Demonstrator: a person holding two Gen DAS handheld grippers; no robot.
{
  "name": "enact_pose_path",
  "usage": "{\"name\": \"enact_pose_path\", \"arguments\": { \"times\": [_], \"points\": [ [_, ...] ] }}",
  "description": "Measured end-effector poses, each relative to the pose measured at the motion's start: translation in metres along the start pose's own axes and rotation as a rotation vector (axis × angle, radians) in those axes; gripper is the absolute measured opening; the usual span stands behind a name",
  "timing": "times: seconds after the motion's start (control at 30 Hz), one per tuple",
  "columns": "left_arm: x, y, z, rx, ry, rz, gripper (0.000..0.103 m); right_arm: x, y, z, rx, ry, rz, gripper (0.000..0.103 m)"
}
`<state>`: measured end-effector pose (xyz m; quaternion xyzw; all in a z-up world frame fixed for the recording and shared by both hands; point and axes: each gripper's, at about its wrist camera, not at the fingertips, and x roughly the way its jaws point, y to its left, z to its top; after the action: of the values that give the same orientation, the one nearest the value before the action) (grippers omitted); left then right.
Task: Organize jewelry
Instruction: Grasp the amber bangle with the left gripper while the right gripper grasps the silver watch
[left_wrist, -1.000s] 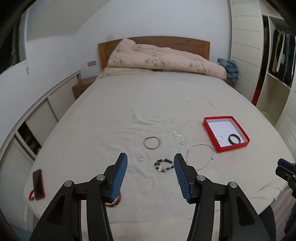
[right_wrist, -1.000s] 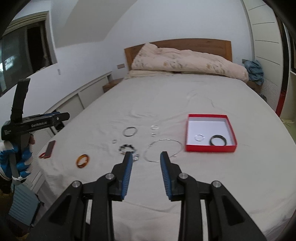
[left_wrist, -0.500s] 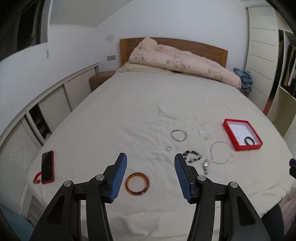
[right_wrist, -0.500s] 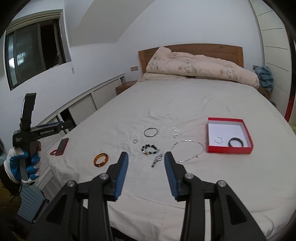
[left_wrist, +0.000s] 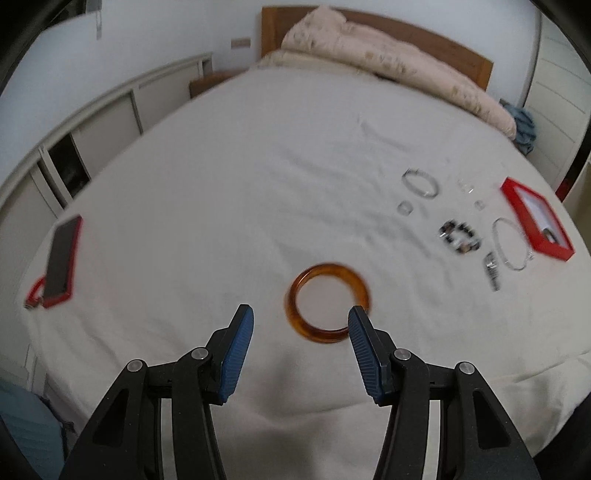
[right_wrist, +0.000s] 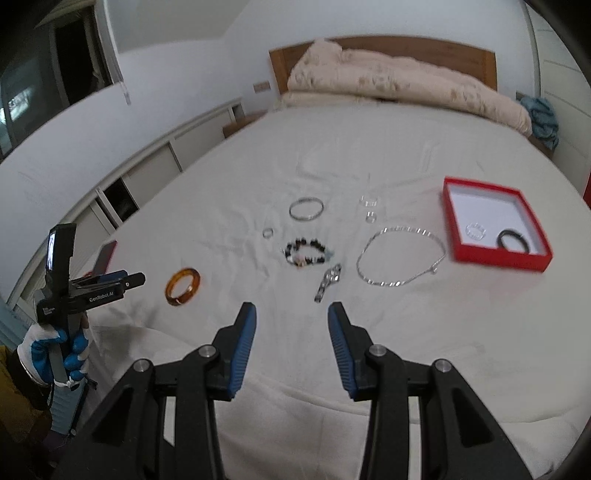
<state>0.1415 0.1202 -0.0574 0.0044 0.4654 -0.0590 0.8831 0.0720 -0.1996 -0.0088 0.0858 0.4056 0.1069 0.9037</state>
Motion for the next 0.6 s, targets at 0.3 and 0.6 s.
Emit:
{"name": "enact_pose_path", "arguments": {
  "times": [0.3, 0.6],
  "points": [
    [0.078, 0.004, 0.008, 0.03, 0.118, -0.036, 0.036, 0.077, -0.008, -0.003, 0.037, 0.125, -0.01, 0.039],
    [0.104, -0.007, 0.032, 0.056, 0.113, -0.072, 0.012, 0.143, -0.022, 0.004, 0.078, 0.179, -0.001, 0.039]
  ]
}}
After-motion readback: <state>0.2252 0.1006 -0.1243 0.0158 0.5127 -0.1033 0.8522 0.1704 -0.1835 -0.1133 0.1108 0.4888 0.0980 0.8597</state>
